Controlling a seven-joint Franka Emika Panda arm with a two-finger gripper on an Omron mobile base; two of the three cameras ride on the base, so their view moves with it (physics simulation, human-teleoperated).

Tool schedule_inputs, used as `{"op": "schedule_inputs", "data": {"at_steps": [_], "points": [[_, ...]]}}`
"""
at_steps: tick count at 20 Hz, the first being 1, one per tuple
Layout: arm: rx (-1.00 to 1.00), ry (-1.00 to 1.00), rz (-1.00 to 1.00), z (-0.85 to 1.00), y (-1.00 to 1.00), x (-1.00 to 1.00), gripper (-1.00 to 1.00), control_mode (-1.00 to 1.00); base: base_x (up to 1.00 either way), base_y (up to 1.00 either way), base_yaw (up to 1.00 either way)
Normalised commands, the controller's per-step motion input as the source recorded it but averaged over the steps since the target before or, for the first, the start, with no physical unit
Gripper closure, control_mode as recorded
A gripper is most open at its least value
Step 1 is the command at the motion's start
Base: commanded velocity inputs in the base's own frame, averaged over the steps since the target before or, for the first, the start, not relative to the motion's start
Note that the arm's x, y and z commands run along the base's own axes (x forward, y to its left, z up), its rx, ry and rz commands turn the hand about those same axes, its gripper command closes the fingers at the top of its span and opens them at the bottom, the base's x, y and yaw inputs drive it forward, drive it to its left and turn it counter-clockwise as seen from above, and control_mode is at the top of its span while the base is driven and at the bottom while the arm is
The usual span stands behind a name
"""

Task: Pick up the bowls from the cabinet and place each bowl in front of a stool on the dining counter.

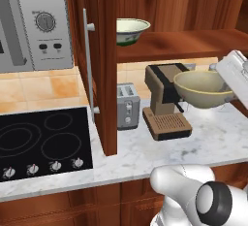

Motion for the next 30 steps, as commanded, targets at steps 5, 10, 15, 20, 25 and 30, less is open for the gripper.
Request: {"op": "schedule_inputs", "data": {"at_steps": [5, 10, 15, 20, 25, 30], "points": [[0.00, 0.00, 0.00, 0.00, 0.00, 0.00, 1.00, 1.00, -0.42, 0.00, 0.00], [0.00, 0.00, 0.00, 0.00, 0.00, 0.00, 1.00, 1.00, -1.00, 0.15, 0.28], [0.00, 0.00, 0.00, 0.00, 0.00, 0.00, 1.00, 1.00, -0.96, 0.23, 0.75], [0.00, 0.00, 0.00, 0.00, 0.00, 0.00, 1.00, 1.00, -0.33, 0.01, 0.99], [0.00, 0.00, 0.00, 0.00, 0.00, 0.00, 1.00, 1.00, -0.18, 0.00, 1.00], [0.00, 0.00, 0.00, 0.00, 0.00, 0.00, 1.00, 1.00, -0.17, 0.00, 1.00]]}}
